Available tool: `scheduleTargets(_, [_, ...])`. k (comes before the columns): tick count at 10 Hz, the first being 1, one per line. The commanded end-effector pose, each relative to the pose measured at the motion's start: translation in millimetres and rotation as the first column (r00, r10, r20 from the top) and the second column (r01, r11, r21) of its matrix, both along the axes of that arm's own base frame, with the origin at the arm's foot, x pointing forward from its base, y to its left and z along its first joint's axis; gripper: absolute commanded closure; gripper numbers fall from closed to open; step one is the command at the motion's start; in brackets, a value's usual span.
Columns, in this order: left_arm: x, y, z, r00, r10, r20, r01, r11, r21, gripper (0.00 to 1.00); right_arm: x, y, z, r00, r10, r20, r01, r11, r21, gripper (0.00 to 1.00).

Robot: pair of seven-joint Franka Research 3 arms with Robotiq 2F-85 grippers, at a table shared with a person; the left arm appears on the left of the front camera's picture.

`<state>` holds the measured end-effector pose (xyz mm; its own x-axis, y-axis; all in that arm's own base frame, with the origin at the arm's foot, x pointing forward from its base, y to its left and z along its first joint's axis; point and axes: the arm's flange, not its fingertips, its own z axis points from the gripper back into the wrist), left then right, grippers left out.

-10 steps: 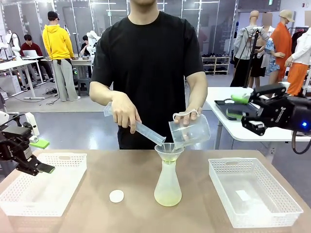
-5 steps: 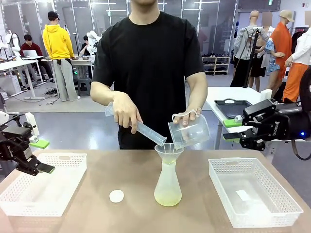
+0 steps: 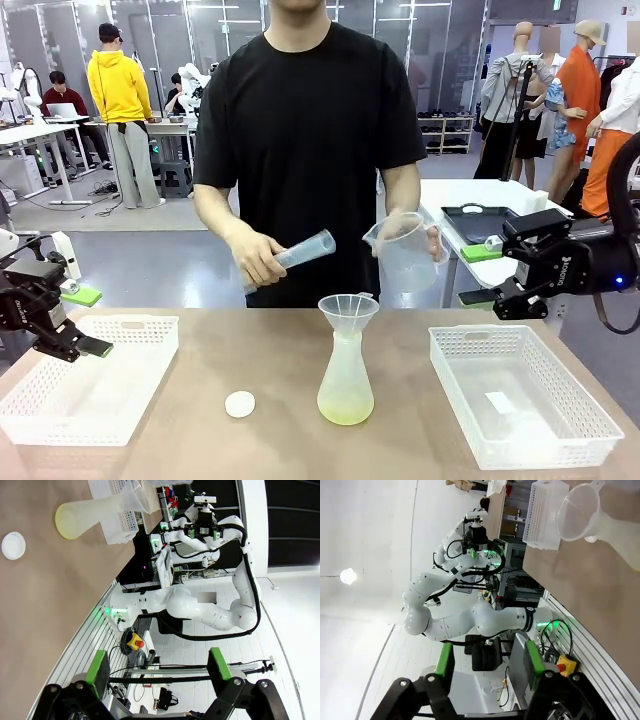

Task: Prepare the solutions needed for the experiment.
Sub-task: Once the solution is in the Big flask , pick up the Plastic Funnel and place it back into the right Organizing basket.

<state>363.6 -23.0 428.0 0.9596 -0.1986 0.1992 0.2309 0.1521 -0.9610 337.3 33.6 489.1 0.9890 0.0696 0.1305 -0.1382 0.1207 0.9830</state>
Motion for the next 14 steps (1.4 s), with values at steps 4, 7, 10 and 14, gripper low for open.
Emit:
scheduleTargets(4, [-1.6, -1.3, 1.5, 1.000, -0.001, 0.005, 0.001, 1.000, -0.021, 0.00, 0.0, 0.0, 0.0, 1.000, 0.000, 0.000, 0.000, 1.000, 0.000, 0.14])
scheduleTargets(7, [-1.6, -1.3, 1.5, 1.000, -0.001, 0.005, 0.001, 1.000, -0.021, 0.00, 0.0, 0.0, 0.0, 1.000, 0.000, 0.000, 0.000, 1.000, 0.000, 0.14])
scheduleTargets(10, [-1.6, -1.3, 1.5, 1.000, -0.001, 0.005, 0.001, 1.000, -0.021, 0.00, 0.0, 0.0, 0.0, 1.000, 0.000, 0.000, 0.000, 1.000, 0.000, 0.14])
scheduleTargets(14, [-1.6, -1.3, 1.5, 1.000, -0.001, 0.005, 0.001, 1.000, -0.021, 0.00, 0.0, 0.0, 0.0, 1.000, 0.000, 0.000, 0.000, 1.000, 0.000, 0.14])
